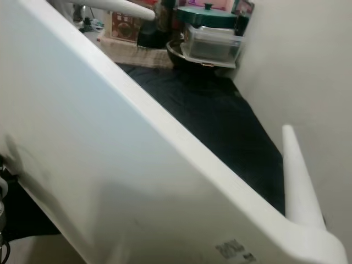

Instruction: Building children table

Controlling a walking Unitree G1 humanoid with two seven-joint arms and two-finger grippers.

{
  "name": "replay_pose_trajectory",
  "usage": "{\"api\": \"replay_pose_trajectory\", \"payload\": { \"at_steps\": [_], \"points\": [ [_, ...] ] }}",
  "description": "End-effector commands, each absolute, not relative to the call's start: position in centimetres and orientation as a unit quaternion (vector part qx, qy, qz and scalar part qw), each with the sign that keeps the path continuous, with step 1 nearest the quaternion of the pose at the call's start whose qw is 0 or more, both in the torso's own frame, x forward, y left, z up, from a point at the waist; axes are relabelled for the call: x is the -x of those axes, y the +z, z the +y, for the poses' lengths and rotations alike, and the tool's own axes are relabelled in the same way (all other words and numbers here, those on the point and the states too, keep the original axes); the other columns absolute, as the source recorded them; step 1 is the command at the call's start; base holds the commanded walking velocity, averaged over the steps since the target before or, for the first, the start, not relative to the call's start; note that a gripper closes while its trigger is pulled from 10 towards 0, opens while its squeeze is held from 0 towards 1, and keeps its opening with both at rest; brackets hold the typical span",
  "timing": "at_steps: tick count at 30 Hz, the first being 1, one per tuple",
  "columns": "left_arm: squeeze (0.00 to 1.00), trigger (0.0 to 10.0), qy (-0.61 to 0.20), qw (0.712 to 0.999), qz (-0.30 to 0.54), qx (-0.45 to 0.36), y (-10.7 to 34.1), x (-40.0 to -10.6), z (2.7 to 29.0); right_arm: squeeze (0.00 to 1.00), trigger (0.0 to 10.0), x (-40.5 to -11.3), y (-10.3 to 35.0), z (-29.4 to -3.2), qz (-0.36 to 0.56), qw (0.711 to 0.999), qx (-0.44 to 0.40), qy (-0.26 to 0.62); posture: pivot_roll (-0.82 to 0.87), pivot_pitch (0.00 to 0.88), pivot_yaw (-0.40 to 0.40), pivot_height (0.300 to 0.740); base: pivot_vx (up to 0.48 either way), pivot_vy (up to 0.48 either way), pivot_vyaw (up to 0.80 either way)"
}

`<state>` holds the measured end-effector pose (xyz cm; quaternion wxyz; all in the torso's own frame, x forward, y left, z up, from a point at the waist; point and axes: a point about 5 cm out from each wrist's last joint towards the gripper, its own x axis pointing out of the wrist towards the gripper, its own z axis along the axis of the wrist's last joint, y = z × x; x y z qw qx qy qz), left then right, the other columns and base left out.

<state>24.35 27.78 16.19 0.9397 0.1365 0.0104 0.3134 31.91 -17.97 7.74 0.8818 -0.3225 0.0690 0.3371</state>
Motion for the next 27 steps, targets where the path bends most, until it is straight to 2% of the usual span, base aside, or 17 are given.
{"api": "replay_pose_trajectory", "payload": {
  "at_steps": [1,9,13,22,27],
  "points": [
    [0.0,10.0,0.308,0.942,0.023,-0.134,15.6,-24.4,27.4,0.0,10.0,-30.4,6.1,-19.5,0.119,0.886,0.305,0.33,0.01,0.0,-0.133,0.74,0.0,0.0,0.0],
    [0.0,10.0,0.281,0.951,0.013,-0.131,15.7,-24.8,26.3,0.0,10.0,-28.1,5.1,-20.3,0.135,0.902,0.274,0.305,-0.01,0.0,-0.106,0.74,0.0,0.0,0.0],
    [0.0,10.0,0.231,0.965,-0.019,-0.122,16.3,-25.1,24.7,0.0,10.0,-28.9,5.9,-19.1,0.117,0.917,0.25,0.287,0.0,0.0,-0.102,0.74,0.0,0.0,0.0],
    [0.0,10.0,0.217,0.969,-0.012,-0.117,15.8,-24.9,23.7,0.0,10.0,-31.2,8.3,-17.1,0.09,0.947,0.189,0.242,0.02,0.0,-0.104,0.74,0.0,0.0,0.0],
    [0.0,10.0,0.214,0.97,-0.014,-0.118,15.8,-24.8,23.7,0.0,10.0,-31.9,9.1,-16.6,0.084,0.954,0.172,0.231,0.03,0.0,-0.105,0.74,0.0,0.0,0.0]
  ]
}}
